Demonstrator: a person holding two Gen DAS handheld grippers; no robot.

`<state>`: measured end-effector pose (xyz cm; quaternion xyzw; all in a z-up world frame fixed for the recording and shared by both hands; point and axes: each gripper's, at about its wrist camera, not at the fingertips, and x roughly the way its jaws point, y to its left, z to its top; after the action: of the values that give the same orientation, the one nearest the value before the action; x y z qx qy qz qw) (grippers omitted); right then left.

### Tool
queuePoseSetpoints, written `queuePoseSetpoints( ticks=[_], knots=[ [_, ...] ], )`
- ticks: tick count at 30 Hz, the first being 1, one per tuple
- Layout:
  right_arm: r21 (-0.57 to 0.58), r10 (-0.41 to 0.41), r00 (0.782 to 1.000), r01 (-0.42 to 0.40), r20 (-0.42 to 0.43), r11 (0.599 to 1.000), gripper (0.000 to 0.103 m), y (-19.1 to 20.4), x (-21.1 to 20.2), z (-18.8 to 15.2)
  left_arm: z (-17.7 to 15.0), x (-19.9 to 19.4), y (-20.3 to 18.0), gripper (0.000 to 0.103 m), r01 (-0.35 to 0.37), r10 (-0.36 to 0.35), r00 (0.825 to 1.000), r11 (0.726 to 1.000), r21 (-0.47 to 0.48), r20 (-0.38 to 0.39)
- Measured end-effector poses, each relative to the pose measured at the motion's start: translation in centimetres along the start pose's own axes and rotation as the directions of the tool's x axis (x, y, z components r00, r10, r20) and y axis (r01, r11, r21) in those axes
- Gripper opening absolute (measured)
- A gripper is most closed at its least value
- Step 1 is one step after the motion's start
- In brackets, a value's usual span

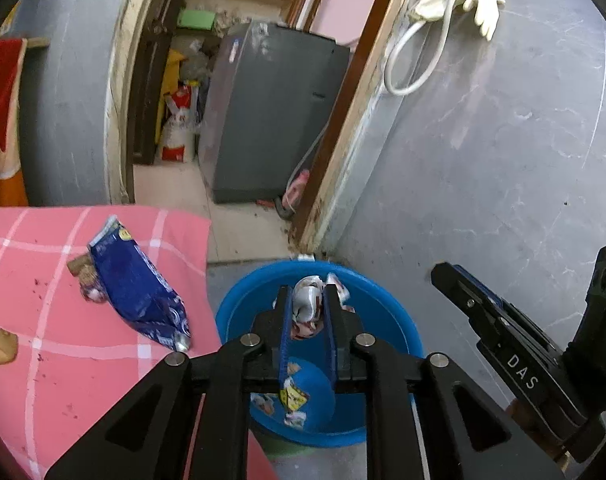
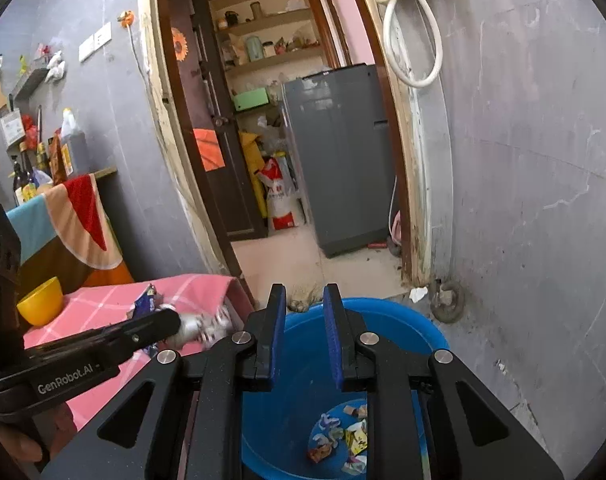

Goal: Collect trash
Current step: 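Carry both items over the blue bucket and open both grippers, then move both grippers back toward the blue bag and tan lump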

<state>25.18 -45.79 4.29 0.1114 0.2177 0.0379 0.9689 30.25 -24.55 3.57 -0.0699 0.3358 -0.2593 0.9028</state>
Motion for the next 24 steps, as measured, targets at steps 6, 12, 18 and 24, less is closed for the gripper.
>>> queuePoseSetpoints(
  ticks=[6, 12, 18, 24],
  knots=[
    [0.004, -0.006, 1.000, 0.006, -0.013, 1.000, 0.032, 0.0, 0.2, 0.0, -0.2, -0.1, 0.7, 0.035, 0.003, -0.003, 1.000, 1.000, -0.024, -0.008],
    [0.009, -0.009, 1.000, 0.009, 0.013, 1.000, 0.046, -0.2, -0.2, -0.2, 0.0, -1.3, 1.8, 0.044, -0.031, 0.031, 0.999, 0.999, -0.031, 0.022],
    [0.020, -0.005, 0.998, 0.004, 0.055, 1.000, 0.065, 0.1, -0.9, 0.0, 0.4, -3.5, 3.1, 0.059, -0.079, 0.082, 0.993, 0.996, -0.031, 0.085],
    [0.041, -0.007, 0.993, 0.002, 0.118, 0.999, 0.101, 0.8, -1.7, 0.4, 0.1, -6.2, 4.2, 0.099, -0.163, 0.166, 0.968, 0.986, -0.032, 0.188]
  ],
)
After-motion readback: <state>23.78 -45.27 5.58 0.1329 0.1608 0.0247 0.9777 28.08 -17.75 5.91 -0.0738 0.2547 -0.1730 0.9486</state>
